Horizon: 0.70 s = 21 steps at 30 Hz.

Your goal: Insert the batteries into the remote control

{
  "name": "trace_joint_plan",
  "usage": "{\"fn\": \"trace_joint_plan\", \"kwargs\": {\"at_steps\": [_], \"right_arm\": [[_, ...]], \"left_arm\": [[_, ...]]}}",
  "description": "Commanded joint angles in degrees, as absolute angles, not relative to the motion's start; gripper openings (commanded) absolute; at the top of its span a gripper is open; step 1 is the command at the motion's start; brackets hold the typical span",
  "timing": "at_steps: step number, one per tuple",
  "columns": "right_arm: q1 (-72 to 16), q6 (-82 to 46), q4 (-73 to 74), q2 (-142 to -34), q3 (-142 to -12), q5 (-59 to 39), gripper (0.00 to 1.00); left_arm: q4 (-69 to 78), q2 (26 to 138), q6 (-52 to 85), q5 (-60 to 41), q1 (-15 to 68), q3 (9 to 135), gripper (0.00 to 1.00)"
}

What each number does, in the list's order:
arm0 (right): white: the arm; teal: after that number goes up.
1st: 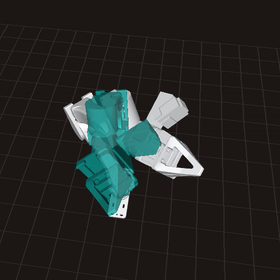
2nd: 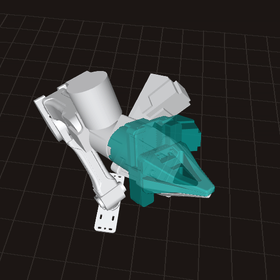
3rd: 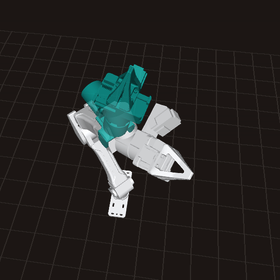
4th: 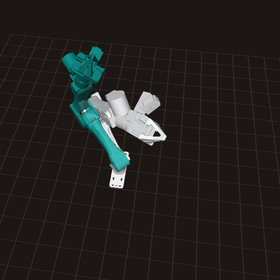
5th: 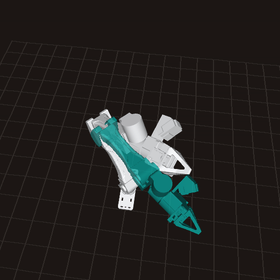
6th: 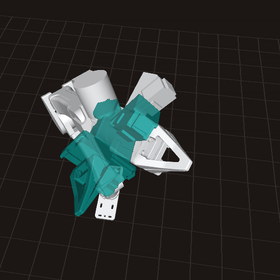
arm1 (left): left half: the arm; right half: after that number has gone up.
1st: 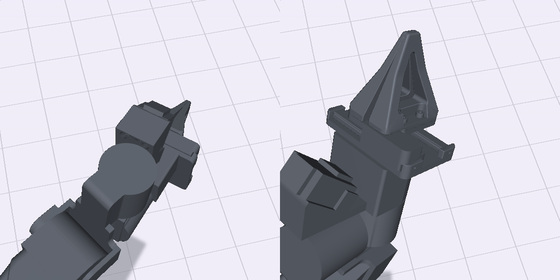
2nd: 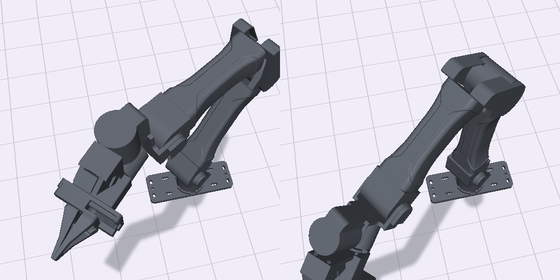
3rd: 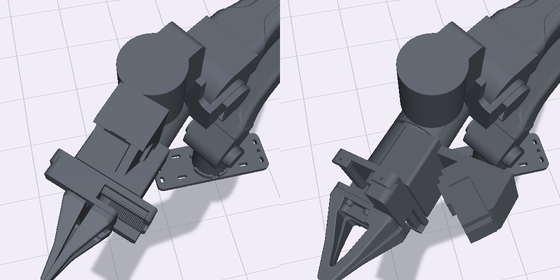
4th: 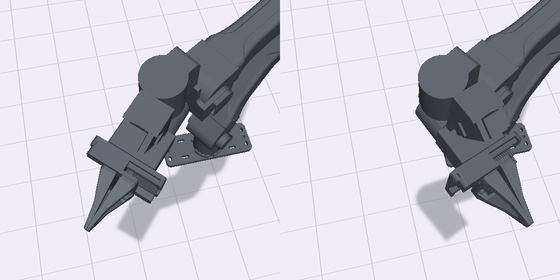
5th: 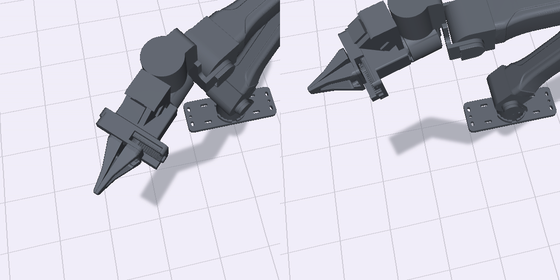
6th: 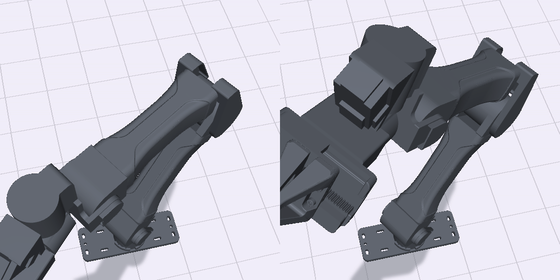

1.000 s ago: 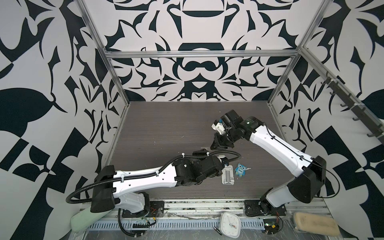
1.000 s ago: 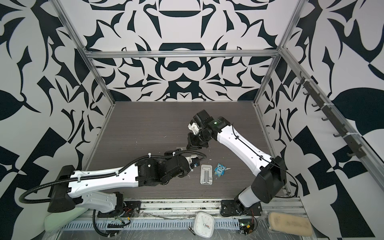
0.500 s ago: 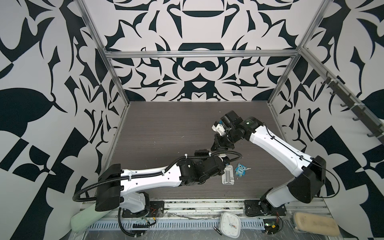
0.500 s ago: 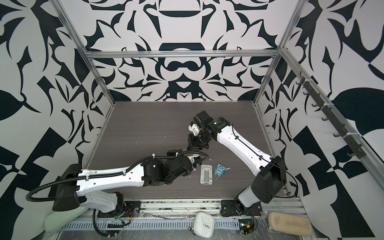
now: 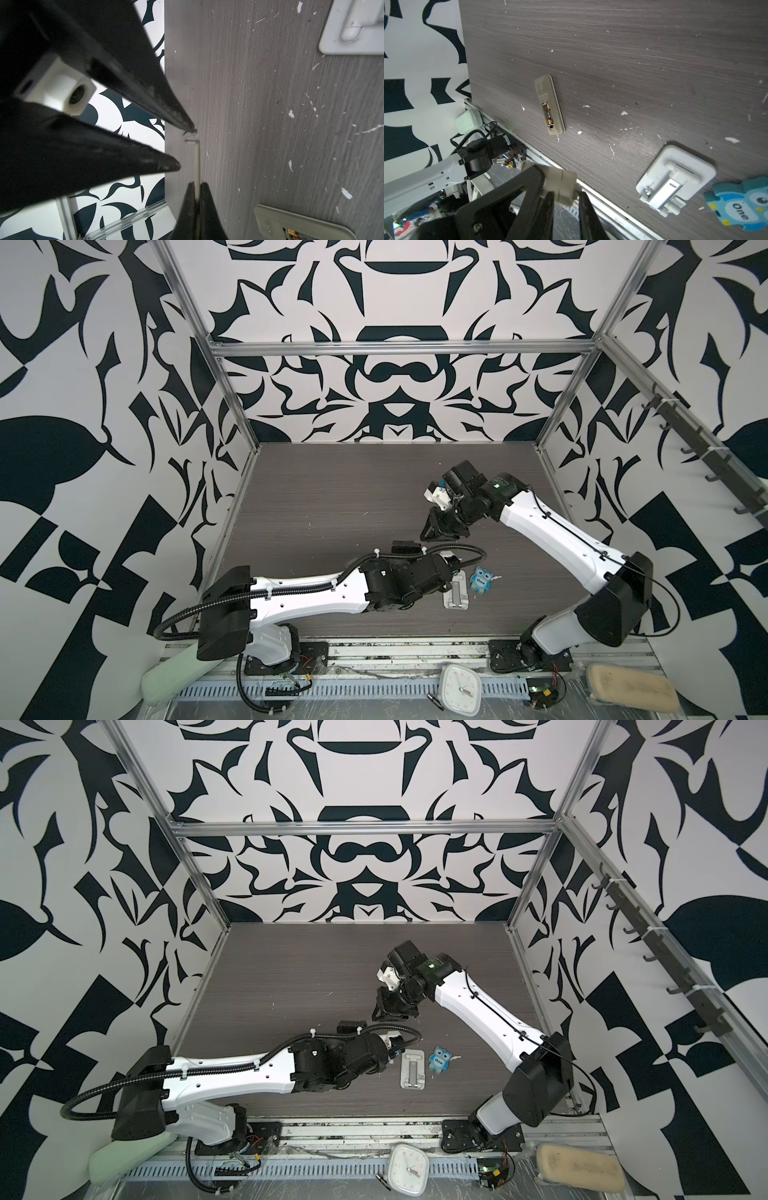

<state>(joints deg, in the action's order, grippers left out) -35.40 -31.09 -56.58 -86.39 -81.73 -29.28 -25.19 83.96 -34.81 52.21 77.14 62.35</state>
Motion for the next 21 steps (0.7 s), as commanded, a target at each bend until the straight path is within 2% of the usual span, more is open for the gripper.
{"fn": "trace_joint_plan", "kwargs": {"at_steps": [1,3,5,9,15,18,21], "right_arm": [[-35.7,-29.1,-58.5,-84.3,-85.5,-29.6,0.53],[-35.8,-28.5,-59.7,-84.9,-87.4,-28.4,0.69],[-35.4,-28.6,-59.8,-85.1,-88.7,-27.6,0.79],[-34.0,-28.7,-59.7,-86.2,-92.4,-27.0,0.90],[-29.3,-28.7,-61.2,-86.5,-97.3,-20.8,0.93],[-27.7,-27.7,-63.1,-86.0,-99.6,-16.3,0.93],[-27.1,-27.5,-64.2,-85.2,-99.6,-14.0,0.93]], "left_arm": [[-26.9,84.6,-34.5,51.3,76.9,63.0,0.00],[-27.6,84.4,-34.5,51.1,76.9,63.5,0.00],[-28.1,84.2,-34.3,50.8,77.0,63.7,0.00],[-30.6,83.6,-30.7,49.5,77.1,64.3,0.00],[-42.9,82.1,-9.6,39.3,76.5,70.2,0.00],[-46.4,78.9,4.9,27.8,73.1,71.4,0.00],[-42.8,71.2,17.5,16.7,67.7,68.5,0.00]]}}
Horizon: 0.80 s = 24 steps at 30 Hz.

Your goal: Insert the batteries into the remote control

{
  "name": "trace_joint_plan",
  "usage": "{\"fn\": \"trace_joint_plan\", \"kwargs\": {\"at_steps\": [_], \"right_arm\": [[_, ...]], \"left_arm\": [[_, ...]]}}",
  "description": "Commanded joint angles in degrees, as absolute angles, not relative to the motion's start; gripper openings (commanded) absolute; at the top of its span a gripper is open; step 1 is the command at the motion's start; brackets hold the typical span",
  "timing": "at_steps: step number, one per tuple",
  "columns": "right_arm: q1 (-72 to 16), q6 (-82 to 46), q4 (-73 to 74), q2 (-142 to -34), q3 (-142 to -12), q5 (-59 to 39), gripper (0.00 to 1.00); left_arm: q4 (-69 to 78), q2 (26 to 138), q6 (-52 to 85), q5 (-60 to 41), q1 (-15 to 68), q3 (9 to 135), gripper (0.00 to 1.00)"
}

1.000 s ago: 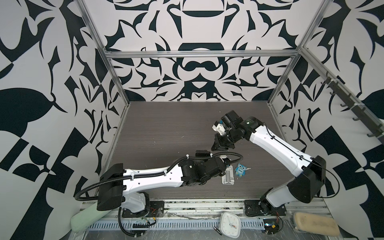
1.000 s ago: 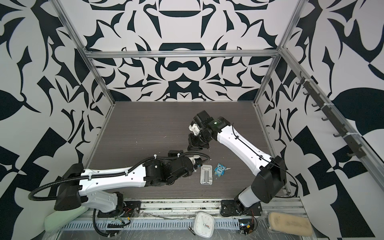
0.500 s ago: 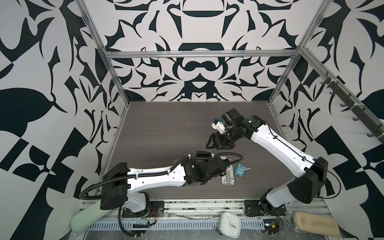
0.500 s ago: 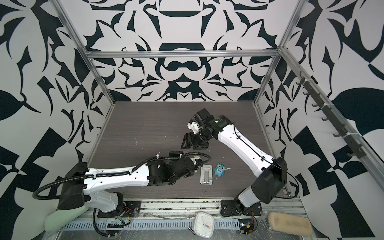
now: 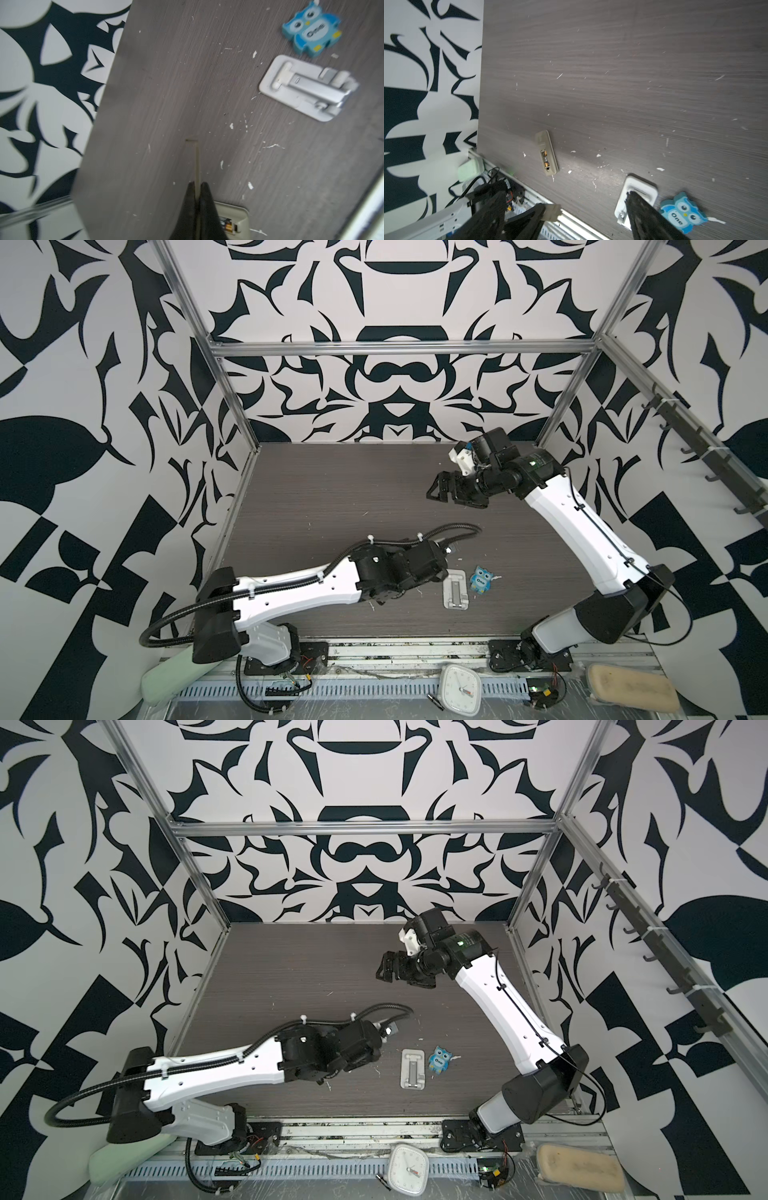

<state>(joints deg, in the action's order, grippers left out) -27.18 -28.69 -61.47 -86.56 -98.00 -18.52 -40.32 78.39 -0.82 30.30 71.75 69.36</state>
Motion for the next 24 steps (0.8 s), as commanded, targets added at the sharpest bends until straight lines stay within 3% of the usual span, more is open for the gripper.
{"fn": "trace_joint_plan", "kwargs": {"at_steps": [1,5,12,24], "right_arm": [[-27.1,-27.7,-64.2,-84.8,-99.0,-13.7,0.92],[-27.1,-30.9,-60.3,-81.7,-93.8,-14.9,0.92],[-32.1,-35.9,-53.1,-81.0,-90.4,-19.6,0.90],[-47.1,-42.4,-45.9,-89.8,-98.3,-15.2,0.89]], "left_arm": [[-40.9,68.7,20.5,14.2,66.2,67.1,0.00],[-33.5,58.1,30.9,8.3,60.0,60.6,0.00],[-25.7,44.5,41.4,9.8,54.9,52.6,0.00],[-20.3,43.5,44.6,18.0,54.8,48.2,0.00]]}}
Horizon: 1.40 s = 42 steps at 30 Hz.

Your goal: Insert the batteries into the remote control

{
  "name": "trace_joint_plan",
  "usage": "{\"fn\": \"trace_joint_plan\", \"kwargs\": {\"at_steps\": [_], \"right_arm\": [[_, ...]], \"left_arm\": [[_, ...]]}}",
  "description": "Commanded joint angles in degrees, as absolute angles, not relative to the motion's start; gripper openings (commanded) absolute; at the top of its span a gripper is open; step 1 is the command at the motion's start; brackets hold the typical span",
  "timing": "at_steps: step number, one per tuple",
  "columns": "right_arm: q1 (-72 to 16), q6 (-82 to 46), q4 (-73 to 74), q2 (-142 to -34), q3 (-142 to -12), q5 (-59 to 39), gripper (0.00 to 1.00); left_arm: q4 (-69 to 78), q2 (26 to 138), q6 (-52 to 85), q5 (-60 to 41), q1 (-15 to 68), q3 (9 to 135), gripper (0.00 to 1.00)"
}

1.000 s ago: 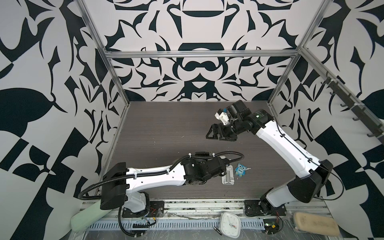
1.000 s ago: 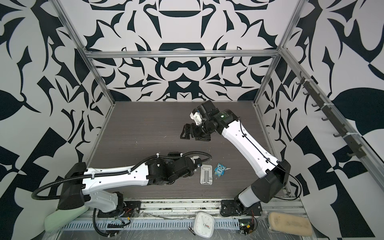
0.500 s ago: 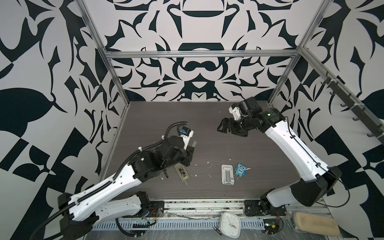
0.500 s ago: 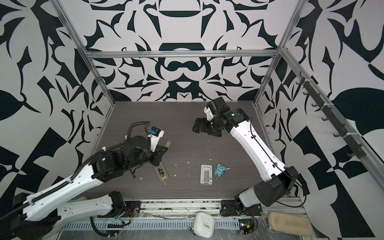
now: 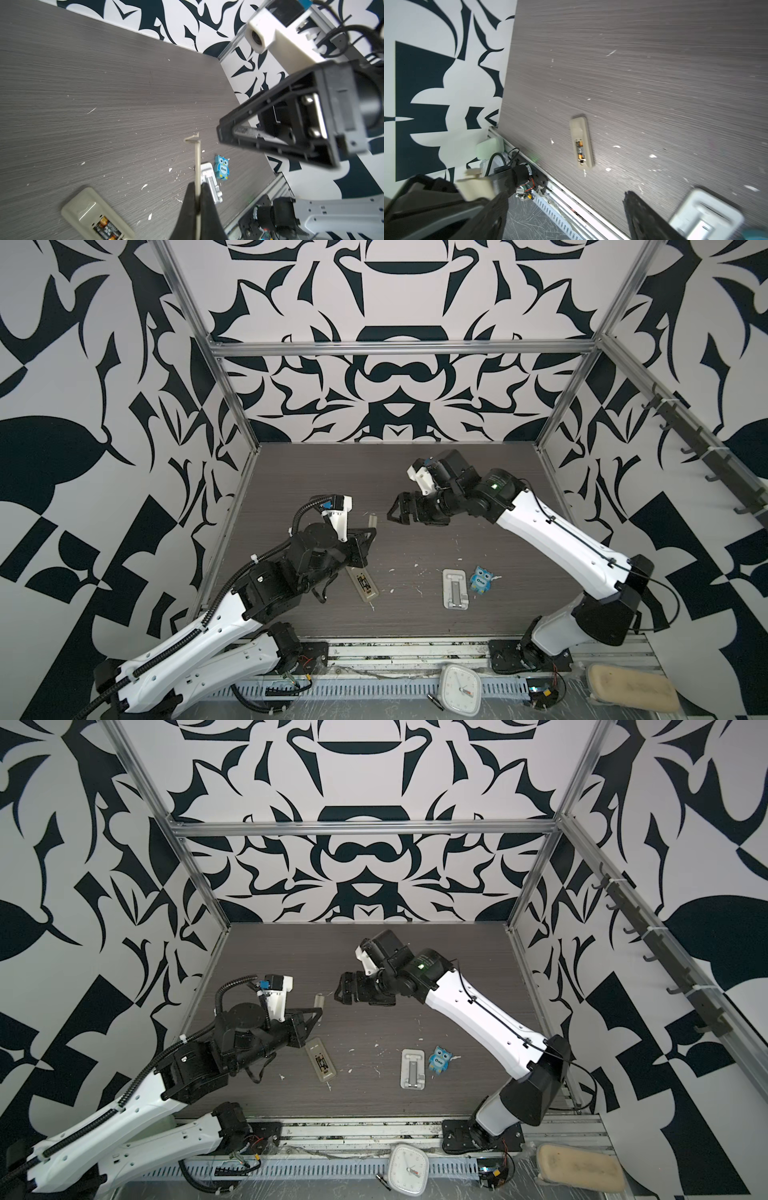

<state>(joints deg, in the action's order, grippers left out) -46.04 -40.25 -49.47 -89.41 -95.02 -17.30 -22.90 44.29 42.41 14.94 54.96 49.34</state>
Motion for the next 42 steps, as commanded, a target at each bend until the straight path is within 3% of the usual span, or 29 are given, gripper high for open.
{"fn": "trace_joint_plan", "kwargs": {"at_steps": [1,18,35,42], "right_arm": [[-47.8,-42.7,-45.5,-90.5,-99.0,-14.7,0.89],[-54.7,-43.0,-45.6,-101.8,-109.2,-12.1,0.70],[-57.2,-44.4,-45.1,-103.4,-110.5,-12.0,0.68],[-57.2,-39.8,-50.3,-99.8,-110.5,-11.3,0.70]], "left_arm": [[-20.1,43.2,44.8,18.4,54.8,47.5,0.00],[-20.6,38.8,45.5,21.2,54.6,42.9,0.00],[-21.5,35.1,45.7,20.6,54.6,41.3,0.00],[-22.0,36.4,43.6,12.5,53.4,42.7,0.00]]}}
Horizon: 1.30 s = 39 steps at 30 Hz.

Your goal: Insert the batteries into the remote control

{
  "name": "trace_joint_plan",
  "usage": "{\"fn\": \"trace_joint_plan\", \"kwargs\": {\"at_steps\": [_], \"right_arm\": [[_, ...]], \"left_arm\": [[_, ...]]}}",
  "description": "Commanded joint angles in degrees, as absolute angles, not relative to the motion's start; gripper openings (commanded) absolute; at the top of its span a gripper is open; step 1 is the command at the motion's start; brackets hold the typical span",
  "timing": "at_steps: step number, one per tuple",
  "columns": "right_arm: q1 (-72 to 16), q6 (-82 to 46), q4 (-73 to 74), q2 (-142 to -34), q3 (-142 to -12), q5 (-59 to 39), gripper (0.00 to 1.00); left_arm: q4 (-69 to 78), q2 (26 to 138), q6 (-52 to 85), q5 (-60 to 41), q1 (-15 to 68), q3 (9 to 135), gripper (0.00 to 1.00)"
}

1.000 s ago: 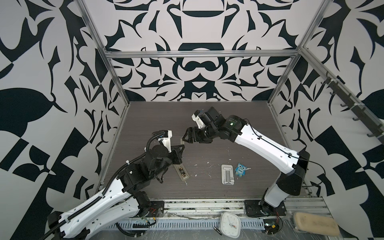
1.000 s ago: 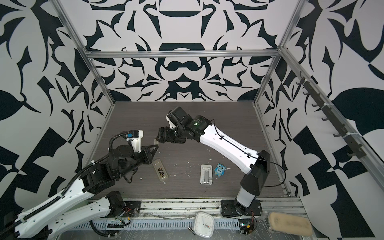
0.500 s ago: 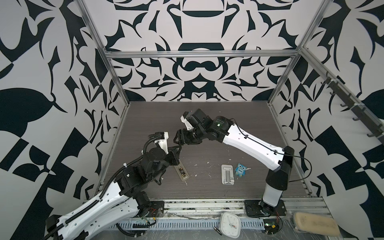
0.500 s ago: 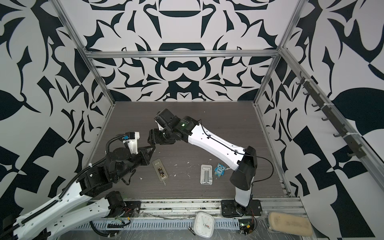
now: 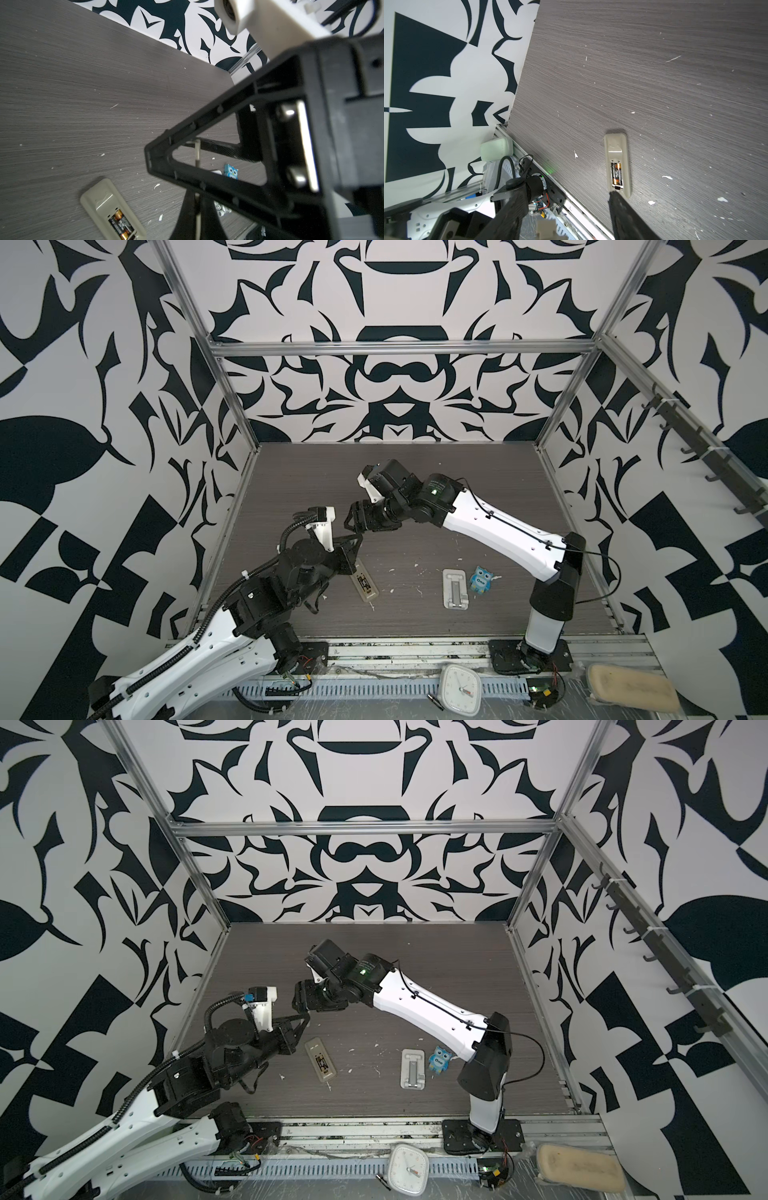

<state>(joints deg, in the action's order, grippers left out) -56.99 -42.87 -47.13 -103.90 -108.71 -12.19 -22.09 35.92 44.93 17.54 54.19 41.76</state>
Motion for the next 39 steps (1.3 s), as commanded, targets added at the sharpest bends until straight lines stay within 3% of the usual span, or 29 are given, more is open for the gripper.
{"fn": "trace_joint_plan", "kwargs": {"at_steps": [1,6,16,25,39], "right_arm": [[-57.0,-38.5,-51.3,-99.0,-110.1,-11.3,0.70],[-56.6,-27.3,-52.7,-90.4,-104.3,-10.2,0.73],[-57.7,13.7,-51.9,-65.5,-86.0,-8.6,0.80],[-63.2,29.5,-60.0,-66.9,-87.3,-0.6,0.80],[-63.6,39.3,-59.7,-70.3,-85.2,-5.5,0.76]], "left_arm": [[-22.5,36.7,43.2,10.3,52.9,43.1,0.00],[-24.5,38.7,41.7,-4.1,49.2,45.1,0.00],[-26.9,49.5,39.2,-32.4,43.1,51.2,0.00],[-33.4,60.9,37.1,-51.2,42.8,59.0,0.00],[-38.3,65.4,36.1,-57.1,42.9,62.4,0.00]]}}
